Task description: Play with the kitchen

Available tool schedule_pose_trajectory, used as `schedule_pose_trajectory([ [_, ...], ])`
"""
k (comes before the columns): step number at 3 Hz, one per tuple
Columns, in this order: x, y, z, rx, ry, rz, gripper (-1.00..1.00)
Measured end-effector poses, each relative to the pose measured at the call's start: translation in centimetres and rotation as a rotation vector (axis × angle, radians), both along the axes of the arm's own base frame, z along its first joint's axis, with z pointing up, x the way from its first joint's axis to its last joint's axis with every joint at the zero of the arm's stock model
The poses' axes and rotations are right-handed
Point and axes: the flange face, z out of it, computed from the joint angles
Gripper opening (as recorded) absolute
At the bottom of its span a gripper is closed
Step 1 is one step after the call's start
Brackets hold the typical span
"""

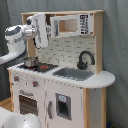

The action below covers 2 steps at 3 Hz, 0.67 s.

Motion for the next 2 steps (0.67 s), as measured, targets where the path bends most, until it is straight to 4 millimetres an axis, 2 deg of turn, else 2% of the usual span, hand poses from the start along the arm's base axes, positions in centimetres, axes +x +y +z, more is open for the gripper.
schedule_pose_trajectory([
  [1, -0.64, 0.78, -0.34, -0.04, 0.014, 0.055, -1.0],
  [2, -0.64, 0.86, -0.33, -0.041, 0.014, 0.059, 1.0],
])
